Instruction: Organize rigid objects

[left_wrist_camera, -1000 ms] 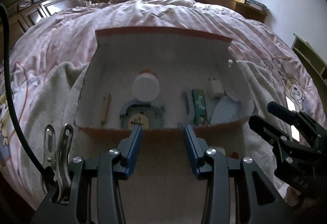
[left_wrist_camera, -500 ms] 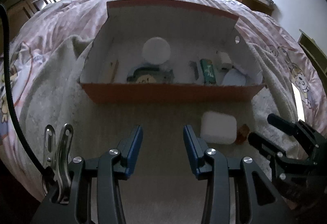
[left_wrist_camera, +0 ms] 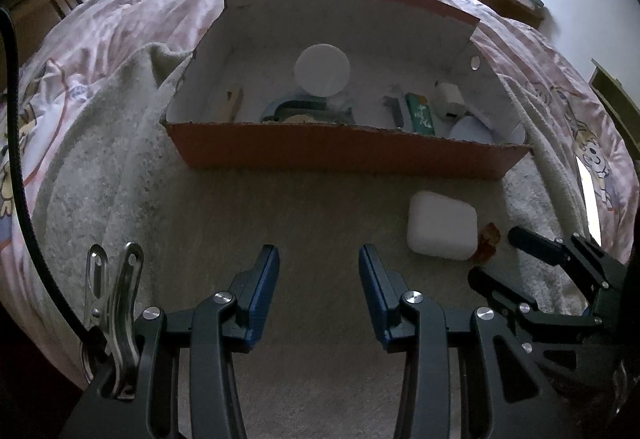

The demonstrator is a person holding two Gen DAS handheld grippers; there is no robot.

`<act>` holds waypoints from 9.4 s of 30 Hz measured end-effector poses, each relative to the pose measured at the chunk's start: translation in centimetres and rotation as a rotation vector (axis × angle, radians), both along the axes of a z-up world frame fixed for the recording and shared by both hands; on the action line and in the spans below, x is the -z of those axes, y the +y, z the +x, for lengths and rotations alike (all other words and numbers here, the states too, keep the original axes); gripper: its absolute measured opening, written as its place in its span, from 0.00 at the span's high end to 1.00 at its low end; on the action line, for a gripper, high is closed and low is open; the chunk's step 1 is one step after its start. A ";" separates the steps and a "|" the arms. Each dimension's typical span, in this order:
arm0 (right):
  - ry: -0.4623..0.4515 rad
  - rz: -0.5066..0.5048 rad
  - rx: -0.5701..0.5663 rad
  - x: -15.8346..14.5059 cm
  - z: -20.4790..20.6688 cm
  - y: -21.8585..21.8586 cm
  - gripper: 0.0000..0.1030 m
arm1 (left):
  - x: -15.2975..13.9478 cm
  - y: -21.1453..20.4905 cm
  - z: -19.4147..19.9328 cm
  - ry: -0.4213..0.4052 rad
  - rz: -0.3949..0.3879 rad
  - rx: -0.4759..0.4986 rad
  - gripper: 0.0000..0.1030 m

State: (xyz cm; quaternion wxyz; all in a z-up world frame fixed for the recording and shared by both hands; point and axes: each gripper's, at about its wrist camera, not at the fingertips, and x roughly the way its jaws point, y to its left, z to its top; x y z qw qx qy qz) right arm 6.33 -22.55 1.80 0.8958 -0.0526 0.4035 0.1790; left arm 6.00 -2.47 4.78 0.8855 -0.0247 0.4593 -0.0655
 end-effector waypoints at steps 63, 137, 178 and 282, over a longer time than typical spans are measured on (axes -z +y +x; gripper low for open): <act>0.012 -0.001 0.158 0.1 -0.5 -5.4 0.57 | 1.7 -8.6 2.6 -0.014 0.060 0.110 0.39; -0.055 0.074 0.123 -6.1 11.1 -0.2 0.57 | -4.4 -0.2 11.4 -0.160 0.036 -0.030 0.39; -0.106 0.018 0.191 -5.2 13.3 0.8 0.29 | -2.6 -1.1 13.4 -0.130 0.090 -0.035 0.37; 0.078 -0.006 0.270 0.6 2.1 1.1 0.15 | 2.4 -0.7 0.4 0.025 0.084 -0.077 0.36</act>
